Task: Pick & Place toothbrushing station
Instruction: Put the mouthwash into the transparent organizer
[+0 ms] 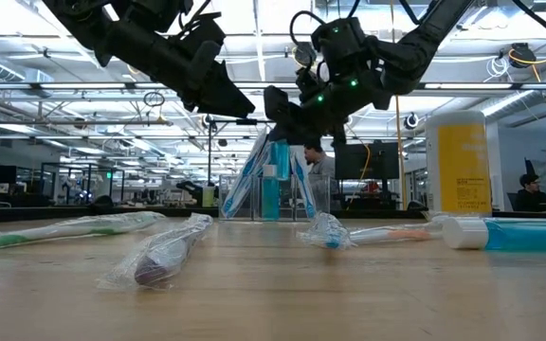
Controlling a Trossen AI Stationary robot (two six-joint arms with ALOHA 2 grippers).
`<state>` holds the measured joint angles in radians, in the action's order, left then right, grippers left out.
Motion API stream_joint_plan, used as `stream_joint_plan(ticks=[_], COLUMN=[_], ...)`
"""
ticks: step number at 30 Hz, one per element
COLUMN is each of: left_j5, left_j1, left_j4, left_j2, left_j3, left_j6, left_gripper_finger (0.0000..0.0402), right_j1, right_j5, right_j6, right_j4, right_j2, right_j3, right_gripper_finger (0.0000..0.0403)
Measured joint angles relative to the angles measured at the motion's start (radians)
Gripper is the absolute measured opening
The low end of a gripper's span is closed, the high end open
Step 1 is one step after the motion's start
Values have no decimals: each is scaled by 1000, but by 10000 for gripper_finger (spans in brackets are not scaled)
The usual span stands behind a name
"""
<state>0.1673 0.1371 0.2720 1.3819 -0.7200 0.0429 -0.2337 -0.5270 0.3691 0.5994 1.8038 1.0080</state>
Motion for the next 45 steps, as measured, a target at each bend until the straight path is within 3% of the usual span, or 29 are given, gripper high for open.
stream_joint_plan(ticks=[21,35,45], left_j5=[0,0,0], left_j1=[0,0,0], left_j4=[0,-9,-9], left_j2=[0,0,0], left_j3=[0,0,0], left_j6=[1,2,7], left_gripper_finger=[225,225,225], right_j1=[0,0,0], right_j5=[0,-3,-2], right_j6=[40,-24,-49], right_j4=[-74,63,78], right_j2=[43,138,139], right_j3=[-5,-2,-2], right_gripper_finger=[100,101,152])
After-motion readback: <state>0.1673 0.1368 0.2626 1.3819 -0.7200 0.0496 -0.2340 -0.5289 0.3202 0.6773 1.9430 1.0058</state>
